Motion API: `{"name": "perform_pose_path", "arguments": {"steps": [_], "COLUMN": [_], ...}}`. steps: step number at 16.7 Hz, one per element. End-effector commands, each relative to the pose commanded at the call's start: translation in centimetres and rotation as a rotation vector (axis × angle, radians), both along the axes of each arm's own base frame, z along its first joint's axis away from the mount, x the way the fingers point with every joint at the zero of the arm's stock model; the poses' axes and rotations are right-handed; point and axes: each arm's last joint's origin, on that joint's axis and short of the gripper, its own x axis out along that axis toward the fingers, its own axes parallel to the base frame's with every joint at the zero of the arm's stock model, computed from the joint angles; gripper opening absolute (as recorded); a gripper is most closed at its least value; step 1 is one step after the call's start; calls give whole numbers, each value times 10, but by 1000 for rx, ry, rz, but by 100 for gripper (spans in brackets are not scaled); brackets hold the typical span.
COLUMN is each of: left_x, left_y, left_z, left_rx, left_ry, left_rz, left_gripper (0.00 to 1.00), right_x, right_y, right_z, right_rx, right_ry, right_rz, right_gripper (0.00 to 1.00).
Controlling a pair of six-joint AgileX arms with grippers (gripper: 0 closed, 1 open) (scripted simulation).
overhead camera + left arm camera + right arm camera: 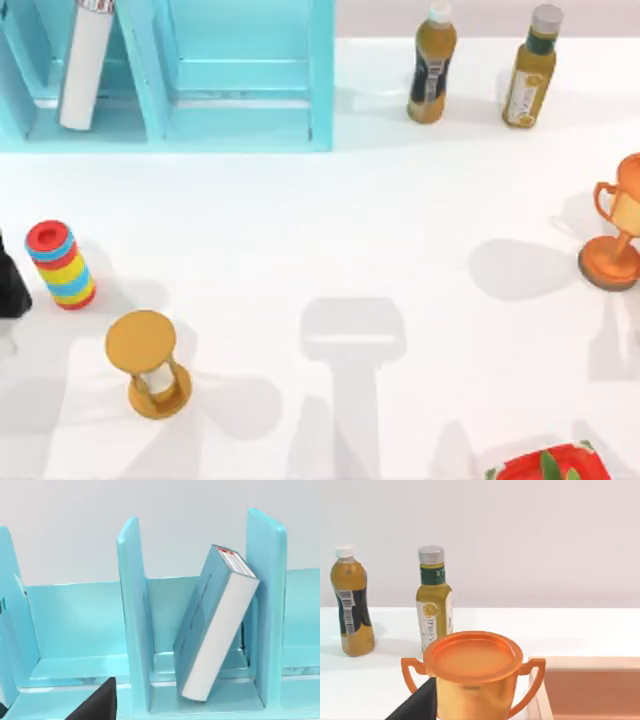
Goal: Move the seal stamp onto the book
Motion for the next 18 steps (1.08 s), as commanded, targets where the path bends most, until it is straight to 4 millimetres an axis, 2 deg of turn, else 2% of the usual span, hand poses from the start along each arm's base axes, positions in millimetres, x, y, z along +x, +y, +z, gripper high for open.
{"name": "perform_pose_path", "arguments": {"steps": [4, 7, 10, 13, 15, 18], "left_x": [49, 98, 147, 187, 205, 220], "left_y": [-4, -9, -15, -21, -25, -28], "left_z": [19, 13, -10, -45, -68, -96], "left_rx": [71, 130, 189, 243, 273, 308], "left_ry": [26, 62, 98, 120, 127, 134], "left_rz": [3, 5, 6, 8, 10, 13], "left_gripper": [100, 100, 100, 100, 100, 100], "right_x": [0, 0, 0, 0, 0, 0], "right_y": [0, 0, 0, 0, 0, 0], "right_z": [0, 0, 0, 0, 0, 0], "right_rx": [0, 0, 0, 0, 0, 0], "right_ry": [0, 0, 0, 0, 0, 0], "right_rz": [0, 0, 0, 0, 0, 0], "right_gripper": [100, 100, 100, 100, 100, 100]}}
